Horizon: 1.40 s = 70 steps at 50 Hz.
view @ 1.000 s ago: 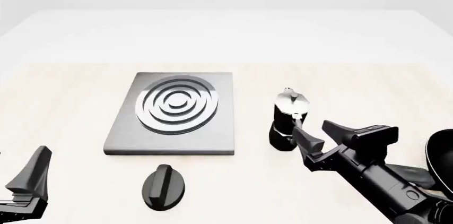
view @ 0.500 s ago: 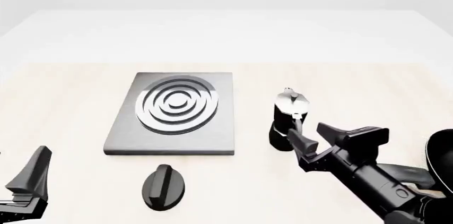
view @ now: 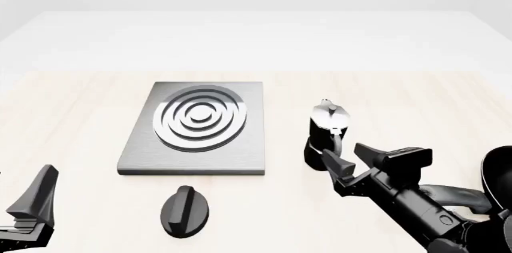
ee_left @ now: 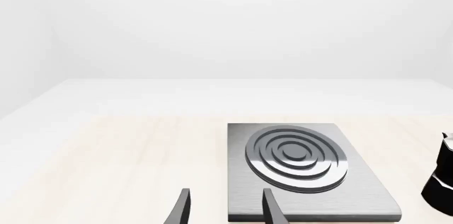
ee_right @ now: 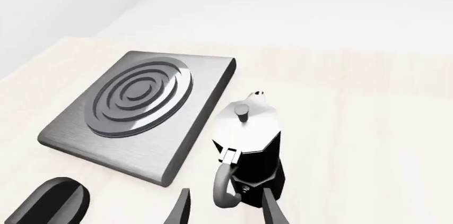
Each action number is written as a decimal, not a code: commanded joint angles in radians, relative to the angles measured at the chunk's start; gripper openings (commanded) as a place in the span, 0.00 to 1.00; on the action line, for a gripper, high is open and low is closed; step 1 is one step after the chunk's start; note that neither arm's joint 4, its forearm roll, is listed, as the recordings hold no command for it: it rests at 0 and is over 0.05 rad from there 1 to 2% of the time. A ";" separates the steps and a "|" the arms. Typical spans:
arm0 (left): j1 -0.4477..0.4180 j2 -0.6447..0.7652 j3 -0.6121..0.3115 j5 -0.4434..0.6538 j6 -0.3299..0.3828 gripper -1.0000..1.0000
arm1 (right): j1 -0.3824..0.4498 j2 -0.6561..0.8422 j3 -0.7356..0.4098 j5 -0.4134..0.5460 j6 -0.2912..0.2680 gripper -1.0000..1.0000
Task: Put the moka pot on the stove.
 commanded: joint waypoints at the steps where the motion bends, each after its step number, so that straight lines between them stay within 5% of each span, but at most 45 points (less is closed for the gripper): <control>1: 0.000 0.000 0.000 0.000 0.000 1.00 | 0.007 0.100 -0.021 -0.065 0.016 1.00; 68: 0.000 0.000 0.000 0.000 0.000 1.00 | 0.022 0.190 -0.049 -0.109 0.035 1.00; 69: 0.000 0.000 0.000 0.000 0.000 1.00 | 0.019 0.190 -0.049 -0.110 0.033 0.00; 70: 0.000 0.000 0.000 0.000 0.000 1.00 | 0.019 0.188 -0.047 -0.110 0.031 0.00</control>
